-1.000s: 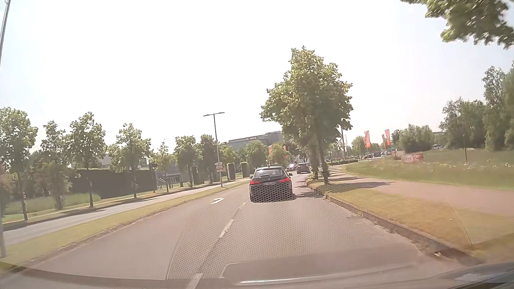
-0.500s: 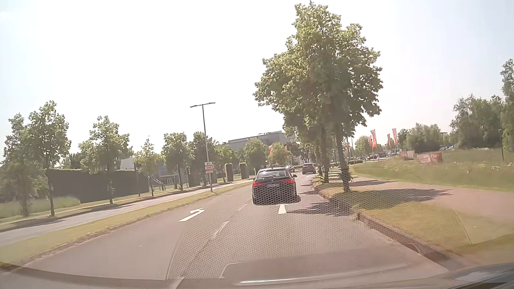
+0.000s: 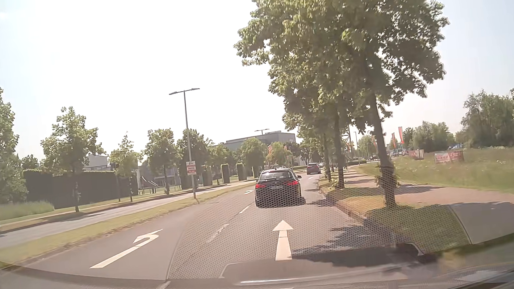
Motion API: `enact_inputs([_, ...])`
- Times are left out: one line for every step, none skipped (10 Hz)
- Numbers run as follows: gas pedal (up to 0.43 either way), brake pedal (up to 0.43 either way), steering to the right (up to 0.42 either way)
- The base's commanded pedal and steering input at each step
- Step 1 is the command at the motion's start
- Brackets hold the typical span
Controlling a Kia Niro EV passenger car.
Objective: Follow the waypoints while adhering to traffic rules and regulations
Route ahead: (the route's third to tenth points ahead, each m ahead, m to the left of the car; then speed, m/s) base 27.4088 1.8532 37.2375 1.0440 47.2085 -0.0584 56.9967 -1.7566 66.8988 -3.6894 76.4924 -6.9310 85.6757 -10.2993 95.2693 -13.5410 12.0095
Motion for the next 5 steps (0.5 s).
enact_inputs([0.13,0.0,0.001])
enact_inputs([0.13,0.0,0.005])
enact_inputs([0.13,0.0,0.009])
enact_inputs([0.13,0.0,0.011])
enact_inputs([0.13,0.0,0.011])
